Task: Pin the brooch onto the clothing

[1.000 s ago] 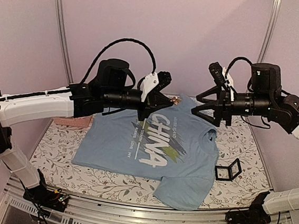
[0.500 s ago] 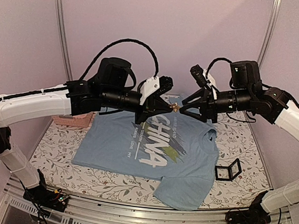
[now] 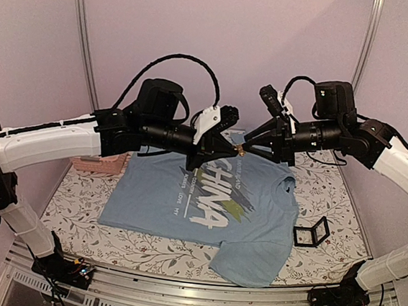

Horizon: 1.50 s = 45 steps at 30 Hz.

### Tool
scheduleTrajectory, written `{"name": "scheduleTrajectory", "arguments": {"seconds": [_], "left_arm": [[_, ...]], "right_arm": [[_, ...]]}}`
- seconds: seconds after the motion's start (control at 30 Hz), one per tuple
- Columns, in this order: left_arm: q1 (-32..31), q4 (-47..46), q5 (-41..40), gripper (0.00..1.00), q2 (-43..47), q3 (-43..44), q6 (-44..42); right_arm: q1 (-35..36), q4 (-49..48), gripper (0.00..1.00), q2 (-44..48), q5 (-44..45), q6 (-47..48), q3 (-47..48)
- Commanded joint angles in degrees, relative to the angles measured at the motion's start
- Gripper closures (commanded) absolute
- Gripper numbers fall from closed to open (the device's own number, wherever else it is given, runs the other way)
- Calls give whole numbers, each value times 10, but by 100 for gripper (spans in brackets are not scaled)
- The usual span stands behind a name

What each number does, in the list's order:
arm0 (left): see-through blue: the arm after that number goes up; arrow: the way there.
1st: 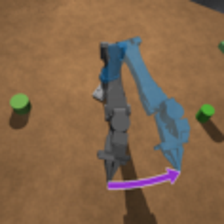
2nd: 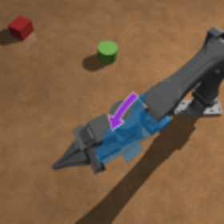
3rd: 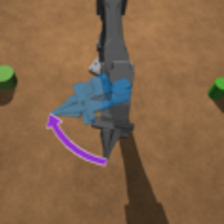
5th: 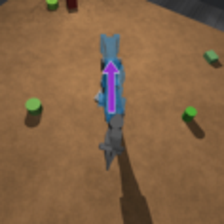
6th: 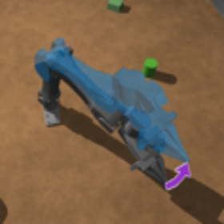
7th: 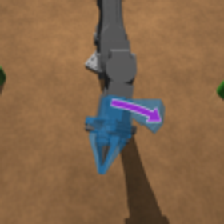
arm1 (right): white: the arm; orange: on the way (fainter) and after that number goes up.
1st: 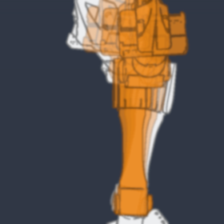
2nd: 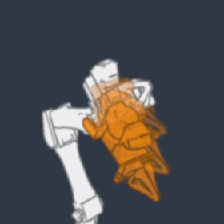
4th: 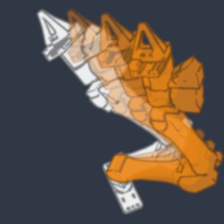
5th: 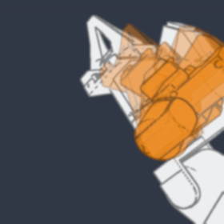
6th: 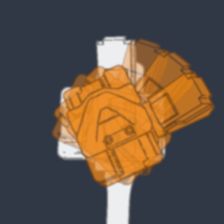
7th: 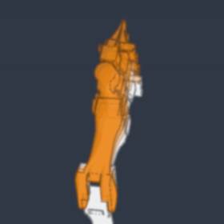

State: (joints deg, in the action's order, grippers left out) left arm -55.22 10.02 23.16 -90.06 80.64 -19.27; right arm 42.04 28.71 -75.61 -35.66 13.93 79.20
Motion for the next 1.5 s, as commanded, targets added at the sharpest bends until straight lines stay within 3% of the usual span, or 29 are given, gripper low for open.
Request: {"name": "scheduleTrajectory", "arguments": {"seconds": [0.0, 0.3, 0.53, 0.67, 0.83, 1.13, 1.3, 1.33, 1.4, 1.43, 1.47], "left_arm": [[2, 4, 8, 100, -7, 15, 4], [2, 5, 6, 100, -6, 16, 5], [2, 3, 9, 100, -6, 16, 7], [3, 3, 11, 100, -4, 14, 6], [2, 1, 18, 100, -5, 16, 11], [2, -1, 20, 100, -4, 14, 13], [2, -5, 12, 100, -6, 9, 19], [3, -11, -2, 96, -7, 6, 25], [7, -28, -42, 52, -9, -4, 43], [10, -37, -59, 39, -10, -12, 54], [15, -47, -73, 31, -10, -21, 67]], "right_arm": [[4, -3, 72, -1, -5, 3, -7], [4, 20, 73, 0, -6, 10, -15], [4, 22, 79, -3, 2, 13, -16], [4, 23, 87, -2, 1, 14, -15], [4, 30, 88, -6, -5, 15, -13], [4, 32, 99, -4, -9, 16, -14], [3, 24, 100, -2, -1, 5, -15], [3, 22, 100, -3, 11, 0, -14], [-2, 22, 100, -6, 43, -26, -17], [-8, 20, 100, -9, 53, -38, -21], [-19, 15, 100, -11, 57, -61, -30]]}}
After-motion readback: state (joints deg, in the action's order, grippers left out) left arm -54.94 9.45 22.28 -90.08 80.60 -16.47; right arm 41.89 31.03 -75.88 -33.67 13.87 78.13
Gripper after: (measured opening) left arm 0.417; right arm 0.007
